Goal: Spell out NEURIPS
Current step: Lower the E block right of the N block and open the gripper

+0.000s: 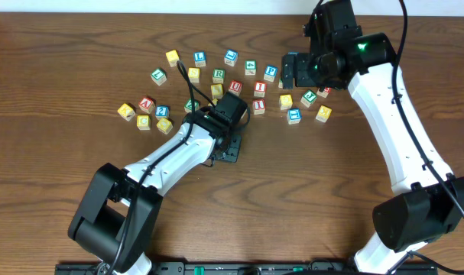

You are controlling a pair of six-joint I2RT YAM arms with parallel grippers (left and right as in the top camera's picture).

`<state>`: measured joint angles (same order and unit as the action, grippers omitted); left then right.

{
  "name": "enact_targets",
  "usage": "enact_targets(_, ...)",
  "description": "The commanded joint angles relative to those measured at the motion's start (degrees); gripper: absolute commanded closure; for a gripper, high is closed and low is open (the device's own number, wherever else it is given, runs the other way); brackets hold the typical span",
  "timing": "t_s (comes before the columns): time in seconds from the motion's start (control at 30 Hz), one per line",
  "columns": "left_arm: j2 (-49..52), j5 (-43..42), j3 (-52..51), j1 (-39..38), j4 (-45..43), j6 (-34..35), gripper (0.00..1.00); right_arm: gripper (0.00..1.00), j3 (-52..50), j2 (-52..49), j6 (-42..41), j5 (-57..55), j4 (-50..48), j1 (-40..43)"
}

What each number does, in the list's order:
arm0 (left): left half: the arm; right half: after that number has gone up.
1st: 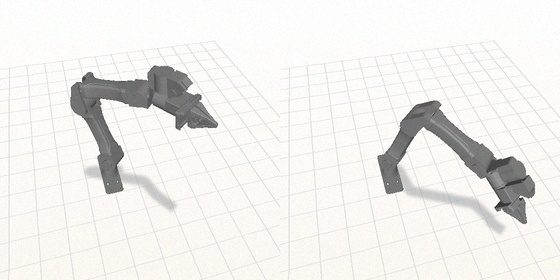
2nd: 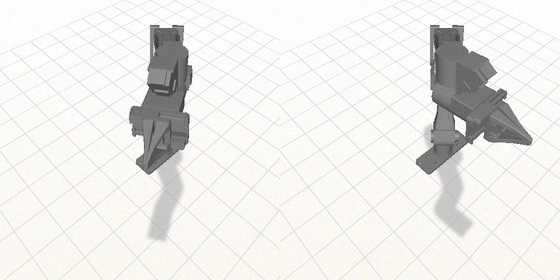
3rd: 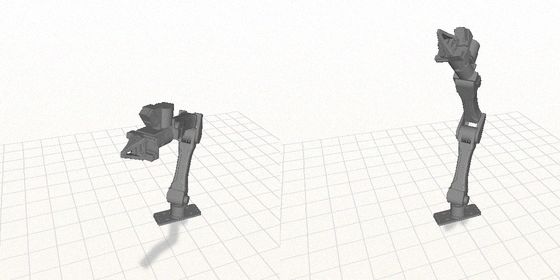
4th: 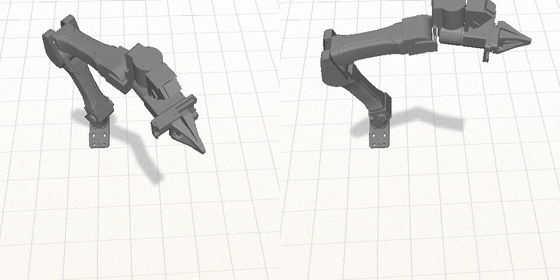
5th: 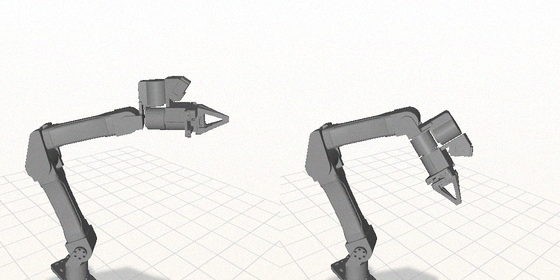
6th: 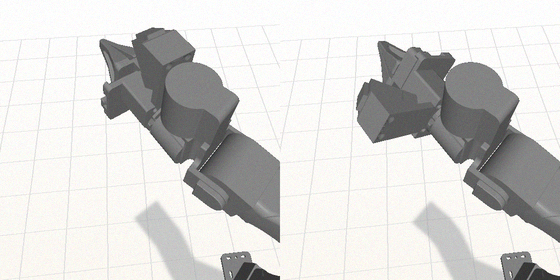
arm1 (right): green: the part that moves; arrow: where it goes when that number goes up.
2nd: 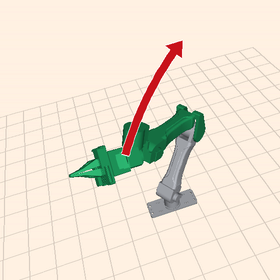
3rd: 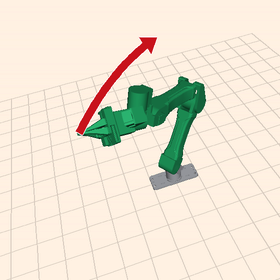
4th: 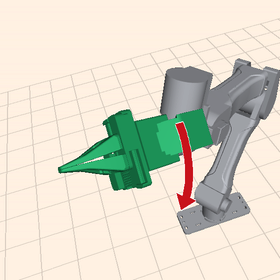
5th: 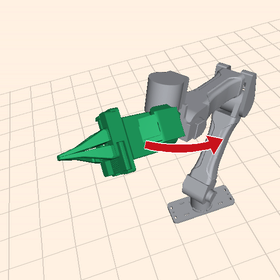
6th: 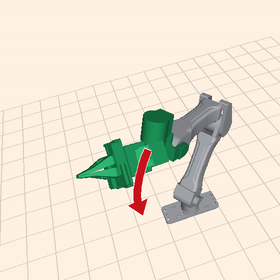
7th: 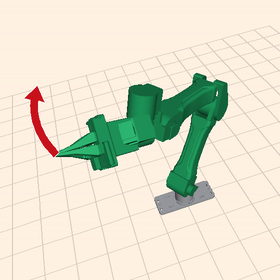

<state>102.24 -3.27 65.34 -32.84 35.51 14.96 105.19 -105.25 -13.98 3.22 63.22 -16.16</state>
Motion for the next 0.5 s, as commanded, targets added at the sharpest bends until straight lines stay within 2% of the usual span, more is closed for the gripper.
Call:
enact_targets(0.0, 1.1, -0.9, -0.8, 0.0, 0.0, -3.4, 0.66, 0.01, 1.0, 0.8, 0.7, 0.2, 0.0, -0.8)
enact_targets(0.47, 1.1, -3.6, -0.8, 0.0, 1.3, -13.3, 0.66, 0.01, 1.0, 0.8, 0.7, 0.2, 0.0, -0.8)
